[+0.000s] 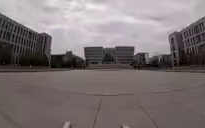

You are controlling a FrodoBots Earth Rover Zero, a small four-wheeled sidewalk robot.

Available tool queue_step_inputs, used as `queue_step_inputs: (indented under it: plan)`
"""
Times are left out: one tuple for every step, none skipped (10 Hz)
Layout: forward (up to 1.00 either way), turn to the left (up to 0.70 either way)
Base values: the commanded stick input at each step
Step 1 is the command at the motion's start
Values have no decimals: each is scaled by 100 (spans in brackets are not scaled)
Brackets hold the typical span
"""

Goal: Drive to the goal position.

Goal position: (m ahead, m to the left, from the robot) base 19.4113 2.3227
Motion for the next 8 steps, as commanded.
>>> queue_step_inputs:
  plan:
    - [70,0]
    - [70,0]
    - [70,0]
    - [70,0]
    - [70,0]
    - [70,0]
    - [70,0]
    - [70,0]
